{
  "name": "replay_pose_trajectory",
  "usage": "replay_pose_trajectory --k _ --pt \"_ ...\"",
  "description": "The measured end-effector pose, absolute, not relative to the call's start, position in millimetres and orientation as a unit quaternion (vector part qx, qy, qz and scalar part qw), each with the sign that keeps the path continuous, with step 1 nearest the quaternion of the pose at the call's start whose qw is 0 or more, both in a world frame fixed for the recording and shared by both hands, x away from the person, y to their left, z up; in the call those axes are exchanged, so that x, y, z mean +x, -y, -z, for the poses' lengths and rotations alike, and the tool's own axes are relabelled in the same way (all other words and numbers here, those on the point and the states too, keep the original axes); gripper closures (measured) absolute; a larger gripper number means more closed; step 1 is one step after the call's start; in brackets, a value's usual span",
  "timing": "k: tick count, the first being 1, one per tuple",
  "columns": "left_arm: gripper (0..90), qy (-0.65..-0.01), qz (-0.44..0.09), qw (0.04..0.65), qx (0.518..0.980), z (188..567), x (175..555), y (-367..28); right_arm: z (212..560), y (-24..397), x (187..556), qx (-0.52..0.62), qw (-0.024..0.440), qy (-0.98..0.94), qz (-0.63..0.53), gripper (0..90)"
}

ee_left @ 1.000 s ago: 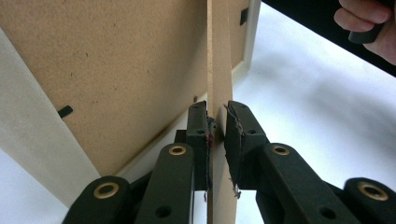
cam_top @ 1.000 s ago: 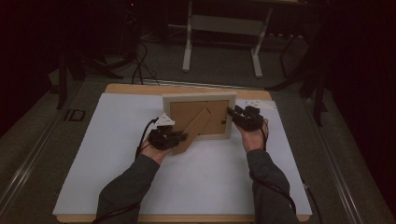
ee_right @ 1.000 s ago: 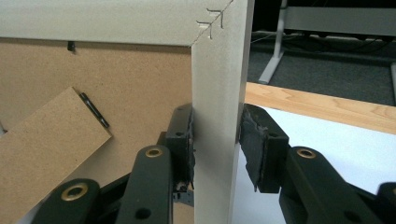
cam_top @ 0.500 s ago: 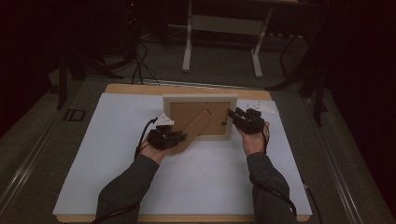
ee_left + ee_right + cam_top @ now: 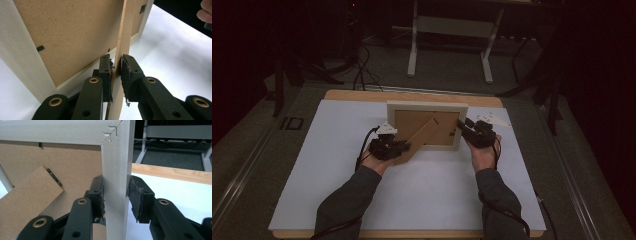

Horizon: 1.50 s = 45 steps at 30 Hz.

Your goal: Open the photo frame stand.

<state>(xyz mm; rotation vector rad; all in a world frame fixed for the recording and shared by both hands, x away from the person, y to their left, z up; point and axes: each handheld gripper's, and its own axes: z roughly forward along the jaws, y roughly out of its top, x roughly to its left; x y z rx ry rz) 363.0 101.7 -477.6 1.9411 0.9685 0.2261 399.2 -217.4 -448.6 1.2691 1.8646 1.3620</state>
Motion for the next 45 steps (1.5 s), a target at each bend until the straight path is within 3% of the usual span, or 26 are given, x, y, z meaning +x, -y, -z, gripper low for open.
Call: replay_pose_trajectory --k 21,23,24,25,32,34,41,45 --pt "79.8 -0.384 -0.102 0.455 0.797 481.4 354.6 -103.5 452.3 211.4 373.8 0.463 0.282 -0.679 -0.496 65.7" --pt "79.9 -0.391 -0.102 0.462 0.789 479.5 355.1 -106.8 453.1 212.8 371.2 0.469 0.283 -0.674 -0.495 80.7" --pt "80.9 -0.389 -0.095 0.469 0.787 478.4 355.6 -108.6 456.0 216.0 371.8 0.468 0.253 -0.676 -0.51 82.6" --pt "80.9 -0.382 -0.095 0.474 0.788 477.1 354.4 -108.0 456.0 216.0 371.8 0.468 0.253 -0.676 -0.51 82.6" --pt "82.5 -0.37 -0.094 0.471 0.795 476.8 349.2 -106.4 462.8 209.9 374.7 0.453 0.25 -0.694 -0.501 72.8" --pt "82.7 -0.372 -0.094 0.471 0.794 478.3 348.7 -106.3 459.0 209.8 371.5 0.442 0.26 -0.697 -0.501 64.9" --pt "82.8 -0.374 -0.093 0.47 0.795 480.2 345.3 -105.8 448.3 213.8 371.4 0.442 0.281 -0.688 -0.502 58.0" --pt "82.8 -0.375 -0.091 0.469 0.794 484.2 344.0 -106.6 441.5 216.4 376.9 0.432 0.263 -0.692 -0.515 53.5"
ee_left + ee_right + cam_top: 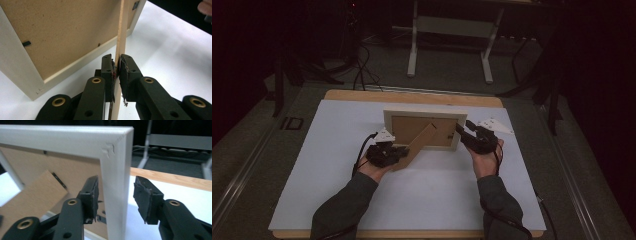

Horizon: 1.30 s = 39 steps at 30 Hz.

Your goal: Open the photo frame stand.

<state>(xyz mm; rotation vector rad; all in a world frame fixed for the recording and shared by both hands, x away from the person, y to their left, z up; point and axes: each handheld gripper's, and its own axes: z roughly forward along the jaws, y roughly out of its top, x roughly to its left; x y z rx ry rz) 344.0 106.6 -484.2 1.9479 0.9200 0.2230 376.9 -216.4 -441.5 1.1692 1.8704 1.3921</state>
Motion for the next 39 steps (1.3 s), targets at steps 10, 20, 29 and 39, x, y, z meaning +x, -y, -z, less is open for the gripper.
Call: replay_pose_trajectory --k 10,20,29,39 --pt "83.1 -0.372 -0.094 0.467 0.797 485.3 340.1 -105.0 441.5 218.5 375.8 0.421 0.261 -0.695 -0.521 63.3" --pt "83.6 -0.368 -0.096 0.47 0.797 487.8 333.8 -102.6 442.9 216.5 367.9 0.422 0.273 -0.691 -0.52 63.9" --pt "84.3 -0.362 -0.102 0.473 0.797 492.0 323.5 -99.3 445.0 214.6 357.1 0.419 0.288 -0.689 -0.517 64.1" --pt "85.1 -0.359 -0.102 0.472 0.799 497.8 315.2 -96.8 447.8 214.5 344.3 0.412 0.299 -0.688 -0.517 64.2"
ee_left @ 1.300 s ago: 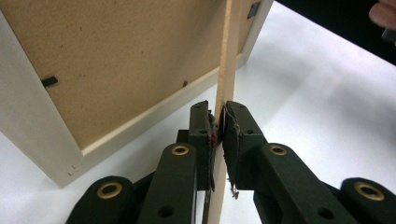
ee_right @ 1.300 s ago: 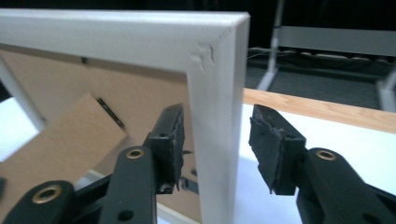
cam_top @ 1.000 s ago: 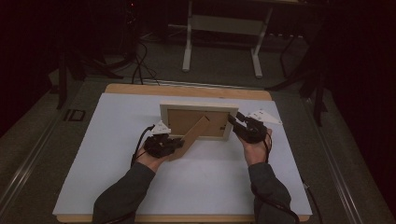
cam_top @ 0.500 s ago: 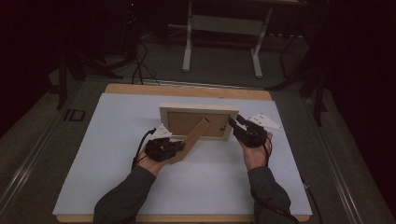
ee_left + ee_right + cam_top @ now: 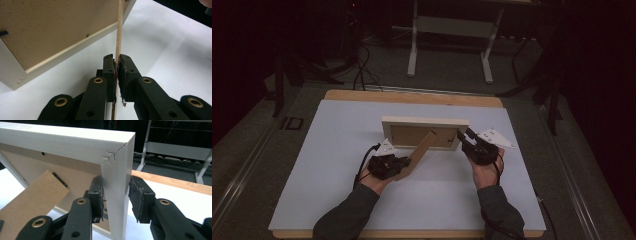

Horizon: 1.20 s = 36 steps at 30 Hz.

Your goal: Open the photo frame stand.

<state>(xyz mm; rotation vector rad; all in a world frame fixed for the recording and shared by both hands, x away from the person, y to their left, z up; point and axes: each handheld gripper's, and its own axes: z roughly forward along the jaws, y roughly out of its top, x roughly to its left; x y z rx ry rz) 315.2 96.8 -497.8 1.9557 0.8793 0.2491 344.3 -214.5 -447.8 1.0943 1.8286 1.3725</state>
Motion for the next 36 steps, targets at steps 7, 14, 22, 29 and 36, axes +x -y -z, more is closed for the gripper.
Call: replay_pose_trajectory --k 7,14,22,29,36 --pt "86.0 -0.355 -0.1 0.469 0.802 503.1 308.2 -93.7 450.0 215.8 336.6 0.407 0.294 -0.691 -0.519 64.2" --pt "85.9 -0.351 -0.099 0.465 0.807 506.7 305.4 -91.2 452.3 216.8 331.6 0.402 0.294 -0.695 -0.519 64.3" --pt "76.3 -0.35 -0.086 0.475 0.803 507.5 305.4 -93.5 453.3 217.2 331.2 0.401 0.293 -0.693 -0.522 64.3" --pt "63.3 -0.347 -0.071 0.502 0.789 499.9 301.0 -105.3 453.0 217.6 331.8 0.4 0.293 -0.694 -0.522 64.3" --pt "61.1 -0.349 -0.084 0.52 0.775 488.3 296.8 -124.1 453.0 218.3 331.9 0.4 0.289 -0.695 -0.523 64.2"
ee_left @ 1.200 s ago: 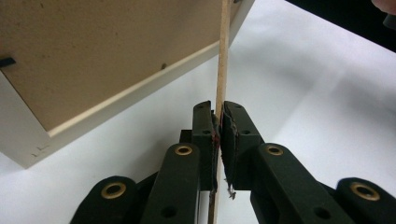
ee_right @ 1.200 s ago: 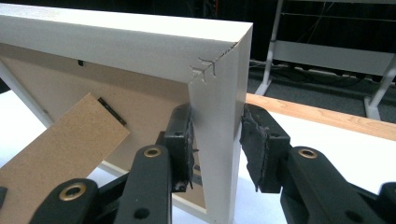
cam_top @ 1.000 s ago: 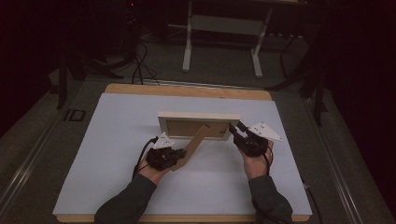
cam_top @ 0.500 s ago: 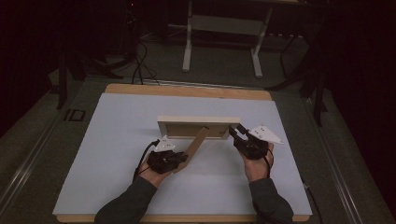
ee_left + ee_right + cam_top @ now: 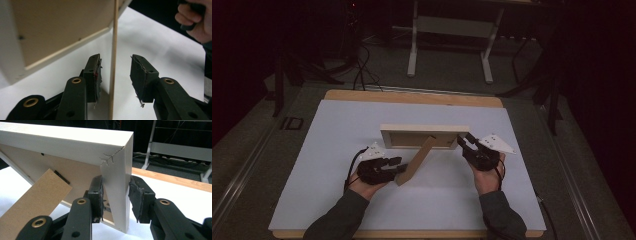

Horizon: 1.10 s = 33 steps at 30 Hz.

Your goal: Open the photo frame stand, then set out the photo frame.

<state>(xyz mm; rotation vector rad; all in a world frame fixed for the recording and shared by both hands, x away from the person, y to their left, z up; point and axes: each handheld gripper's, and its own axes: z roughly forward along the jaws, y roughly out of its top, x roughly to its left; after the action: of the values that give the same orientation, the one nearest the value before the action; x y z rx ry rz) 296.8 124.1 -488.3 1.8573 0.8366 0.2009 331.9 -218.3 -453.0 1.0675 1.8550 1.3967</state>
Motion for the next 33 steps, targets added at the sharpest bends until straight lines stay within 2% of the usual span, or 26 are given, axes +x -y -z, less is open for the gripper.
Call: replay_pose_trajectory --k 11,20,26,33 --pt "62.6 -0.377 -0.131 0.544 0.738 466.2 299.2 -153.5 453.1 219.4 332.5 0.399 0.284 -0.696 -0.526 64.1" --pt "64.3 -0.411 -0.18 0.536 0.715 454.0 301.9 -168.6 453.3 221.4 333.4 0.398 0.275 -0.697 -0.53 63.9" --pt "59.3 -0.436 -0.222 0.524 0.697 447.6 301.4 -170.6 453.4 222.0 333.5 0.397 0.274 -0.697 -0.531 63.8" --pt "55.8 -0.426 -0.236 0.522 0.7 440.2 304.5 -169.0 452.6 222.7 333.9 0.395 0.27 -0.701 -0.529 63.7"
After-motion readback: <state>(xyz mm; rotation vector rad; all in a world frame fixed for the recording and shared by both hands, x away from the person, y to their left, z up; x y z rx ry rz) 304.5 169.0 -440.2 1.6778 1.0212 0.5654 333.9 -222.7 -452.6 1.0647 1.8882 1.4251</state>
